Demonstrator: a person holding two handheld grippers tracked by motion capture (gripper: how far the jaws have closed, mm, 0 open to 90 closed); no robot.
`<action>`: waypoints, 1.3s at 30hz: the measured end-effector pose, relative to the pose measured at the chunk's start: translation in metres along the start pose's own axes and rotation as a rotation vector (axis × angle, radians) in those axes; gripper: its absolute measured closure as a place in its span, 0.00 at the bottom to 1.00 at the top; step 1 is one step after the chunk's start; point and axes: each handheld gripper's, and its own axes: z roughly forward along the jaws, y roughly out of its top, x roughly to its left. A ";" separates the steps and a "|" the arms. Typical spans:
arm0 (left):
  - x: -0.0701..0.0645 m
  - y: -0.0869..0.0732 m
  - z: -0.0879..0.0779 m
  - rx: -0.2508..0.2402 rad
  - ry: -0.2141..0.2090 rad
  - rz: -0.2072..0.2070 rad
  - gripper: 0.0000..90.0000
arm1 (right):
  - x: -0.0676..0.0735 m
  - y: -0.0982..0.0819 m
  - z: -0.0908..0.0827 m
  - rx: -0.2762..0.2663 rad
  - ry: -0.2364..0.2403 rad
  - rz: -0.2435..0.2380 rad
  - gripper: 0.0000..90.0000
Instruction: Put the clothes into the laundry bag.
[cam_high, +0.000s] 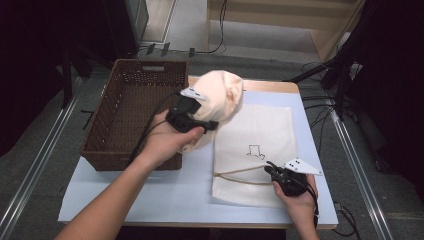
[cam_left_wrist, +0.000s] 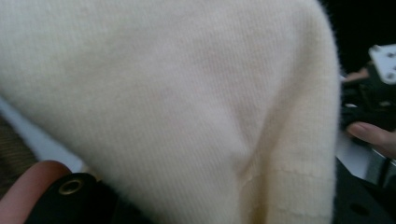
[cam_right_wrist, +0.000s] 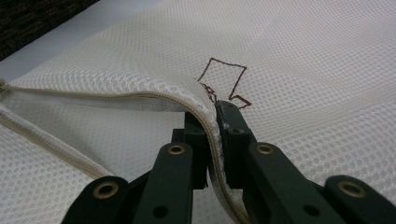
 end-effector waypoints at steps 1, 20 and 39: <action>-0.007 -0.003 0.005 0.009 -0.020 0.006 0.71 | 0.000 0.000 0.000 0.001 0.000 -0.001 0.94; -0.031 -0.101 0.043 0.098 -0.139 -0.110 0.70 | -0.001 0.001 0.000 0.001 -0.001 0.008 0.94; -0.081 -0.122 0.053 0.156 -0.405 0.193 0.70 | -0.013 0.018 0.002 -0.033 0.007 0.092 0.94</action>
